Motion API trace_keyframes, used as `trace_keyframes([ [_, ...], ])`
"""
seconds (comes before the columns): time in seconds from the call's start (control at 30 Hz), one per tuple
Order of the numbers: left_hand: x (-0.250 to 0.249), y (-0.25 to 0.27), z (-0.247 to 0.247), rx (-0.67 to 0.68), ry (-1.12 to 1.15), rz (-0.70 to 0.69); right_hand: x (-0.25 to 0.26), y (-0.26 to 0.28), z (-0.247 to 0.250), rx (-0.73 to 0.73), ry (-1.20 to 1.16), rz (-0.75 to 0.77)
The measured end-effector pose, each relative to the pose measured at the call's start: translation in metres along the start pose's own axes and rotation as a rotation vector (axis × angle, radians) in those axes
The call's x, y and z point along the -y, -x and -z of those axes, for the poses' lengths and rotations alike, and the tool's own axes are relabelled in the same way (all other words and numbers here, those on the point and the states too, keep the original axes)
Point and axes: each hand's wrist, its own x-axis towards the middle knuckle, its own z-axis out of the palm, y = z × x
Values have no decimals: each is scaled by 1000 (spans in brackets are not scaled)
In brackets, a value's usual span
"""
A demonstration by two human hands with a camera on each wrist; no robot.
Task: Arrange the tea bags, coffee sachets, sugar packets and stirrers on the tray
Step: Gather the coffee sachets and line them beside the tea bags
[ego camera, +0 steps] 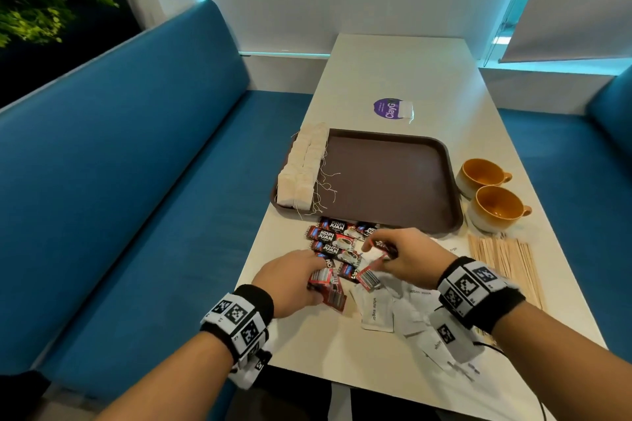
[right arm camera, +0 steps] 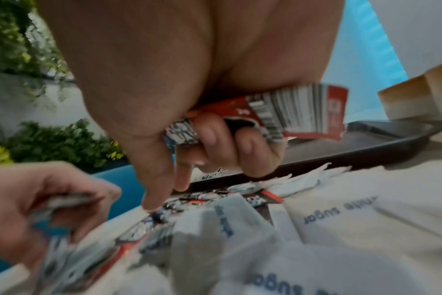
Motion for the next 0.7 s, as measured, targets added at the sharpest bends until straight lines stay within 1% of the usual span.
trace_keyframes([
  [0.07, 4, -2, 7, -10, 54, 12, 6, 0, -5, 60, 127, 1],
  [0.13, 8, -3, 16, -19, 103, 20, 8, -2, -10, 79, 233, 2],
  [0.2, 12, -4, 25, -58, 141, 11, 8, -4, -13, 76, 292, 18],
  [0.27, 13, -4, 32, -102, 200, 16, 7, -6, -14, 58, 291, 43],
  [0.37, 11, -8, 37, -83, 279, 81, 7, -8, -14, 11, 235, 67],
  [0.47, 12, -16, 37, -11, 339, 126, 4, -13, -11, -54, 171, 49],
  [0.53, 11, -22, 34, 25, 352, 134, 1, -15, -8, -107, 83, 31],
  [0.7, 5, -37, 27, 35, 336, 135, 3, -14, 8, -258, -188, 43],
])
